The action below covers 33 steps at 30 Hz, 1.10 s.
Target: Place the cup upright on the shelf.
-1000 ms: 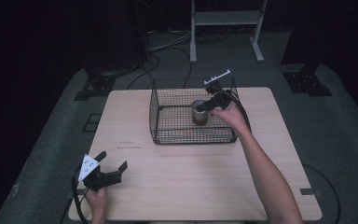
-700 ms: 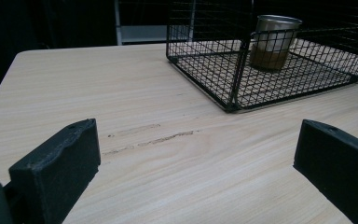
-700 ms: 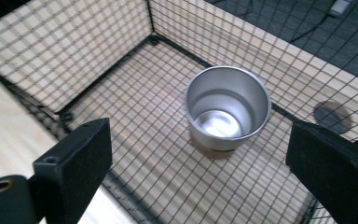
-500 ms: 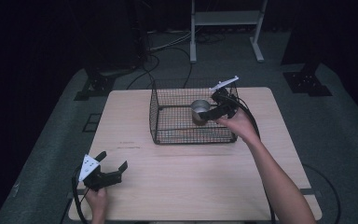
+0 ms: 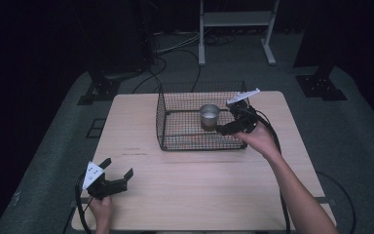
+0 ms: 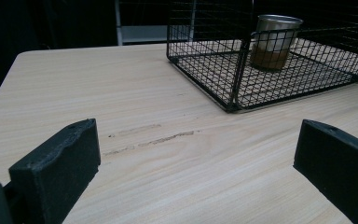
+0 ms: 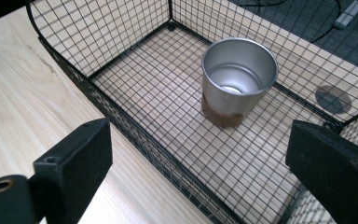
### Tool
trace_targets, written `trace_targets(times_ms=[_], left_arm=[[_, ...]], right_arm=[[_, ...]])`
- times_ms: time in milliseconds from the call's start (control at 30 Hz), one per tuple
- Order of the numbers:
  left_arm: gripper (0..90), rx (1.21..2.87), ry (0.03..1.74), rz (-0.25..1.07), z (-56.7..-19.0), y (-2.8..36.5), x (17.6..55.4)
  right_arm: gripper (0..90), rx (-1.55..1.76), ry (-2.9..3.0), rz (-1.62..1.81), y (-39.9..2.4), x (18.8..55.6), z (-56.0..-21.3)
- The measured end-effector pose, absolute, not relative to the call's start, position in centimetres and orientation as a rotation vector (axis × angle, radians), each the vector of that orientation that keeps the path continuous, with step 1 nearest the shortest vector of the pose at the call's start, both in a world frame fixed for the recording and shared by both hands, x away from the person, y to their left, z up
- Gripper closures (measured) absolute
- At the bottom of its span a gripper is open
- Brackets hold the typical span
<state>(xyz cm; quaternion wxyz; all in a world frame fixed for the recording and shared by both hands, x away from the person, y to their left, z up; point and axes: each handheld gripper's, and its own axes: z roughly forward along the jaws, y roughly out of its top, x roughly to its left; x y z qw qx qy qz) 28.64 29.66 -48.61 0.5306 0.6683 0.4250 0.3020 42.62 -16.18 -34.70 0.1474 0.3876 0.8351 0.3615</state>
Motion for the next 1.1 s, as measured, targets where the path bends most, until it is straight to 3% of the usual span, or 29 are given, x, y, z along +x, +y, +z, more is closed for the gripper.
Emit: trace_targets(times_ms=[1100], left_arm=[[0.0,1.603,1.014,0.725,-48.6,29.6,28.6]], right_arm=[[6.7,1.118,2.406,1.096,-20.4,36.5,-37.6]])
